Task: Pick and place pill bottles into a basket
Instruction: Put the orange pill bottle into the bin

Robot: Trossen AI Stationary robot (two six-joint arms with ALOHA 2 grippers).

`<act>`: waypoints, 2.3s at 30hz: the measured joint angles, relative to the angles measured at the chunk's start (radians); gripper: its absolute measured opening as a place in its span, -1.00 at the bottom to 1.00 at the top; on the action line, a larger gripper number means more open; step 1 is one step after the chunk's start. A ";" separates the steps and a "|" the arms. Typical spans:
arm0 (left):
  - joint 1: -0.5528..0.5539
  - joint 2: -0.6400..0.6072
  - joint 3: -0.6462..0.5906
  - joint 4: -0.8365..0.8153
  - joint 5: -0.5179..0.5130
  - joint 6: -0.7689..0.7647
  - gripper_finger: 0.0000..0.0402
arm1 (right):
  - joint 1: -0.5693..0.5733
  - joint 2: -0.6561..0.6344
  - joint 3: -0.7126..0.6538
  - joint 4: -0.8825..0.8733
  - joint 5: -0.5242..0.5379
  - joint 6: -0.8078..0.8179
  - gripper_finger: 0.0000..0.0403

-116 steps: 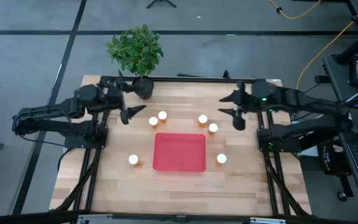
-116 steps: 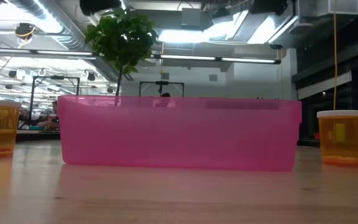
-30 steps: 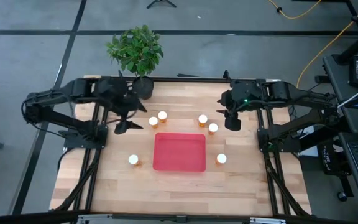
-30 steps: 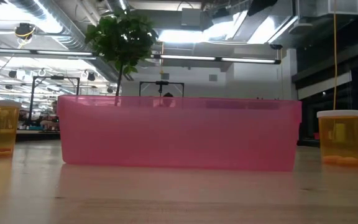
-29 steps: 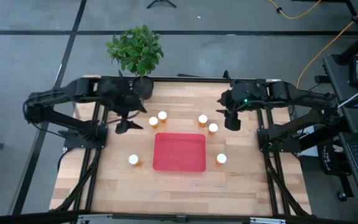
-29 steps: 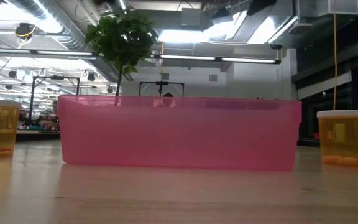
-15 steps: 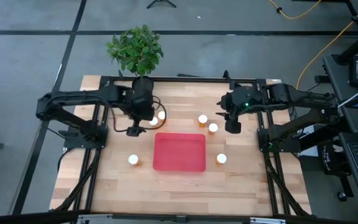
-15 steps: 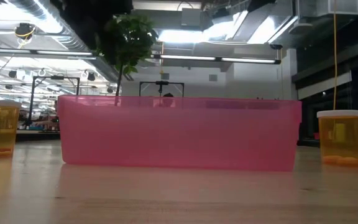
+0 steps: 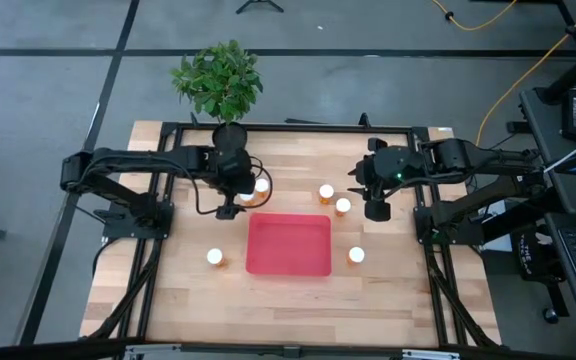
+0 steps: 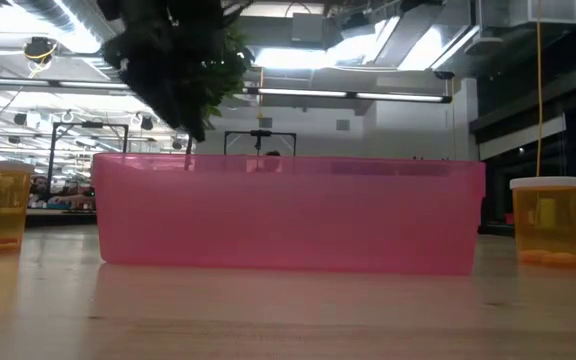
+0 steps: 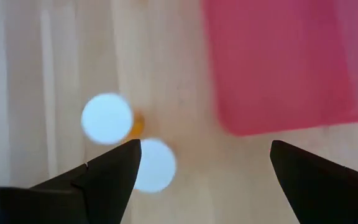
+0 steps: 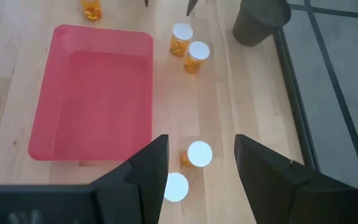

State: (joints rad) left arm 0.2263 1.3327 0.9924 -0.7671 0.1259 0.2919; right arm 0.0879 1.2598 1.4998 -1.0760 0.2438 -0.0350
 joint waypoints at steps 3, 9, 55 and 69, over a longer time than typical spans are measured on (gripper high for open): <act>0.024 0.001 -0.044 0.008 -0.005 0.000 0.75 | 0.000 0.000 0.000 -0.002 0.000 -0.011 -0.08; 0.069 0.001 -0.101 0.041 -0.046 0.022 0.75 | 0.000 0.000 0.000 -0.001 0.000 -0.030 -0.08; 0.156 0.182 -0.103 0.177 0.045 0.025 0.55 | 0.002 0.000 0.000 -0.001 -0.001 -0.047 -0.08; 0.157 0.181 -0.172 0.257 0.055 0.007 0.55 | 0.022 0.000 0.000 -0.009 -0.001 -0.025 -0.08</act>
State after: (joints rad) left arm 0.3828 1.5139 0.8207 -0.5104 0.1810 0.2991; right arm 0.1101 1.2602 1.4998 -1.0853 0.2432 -0.0597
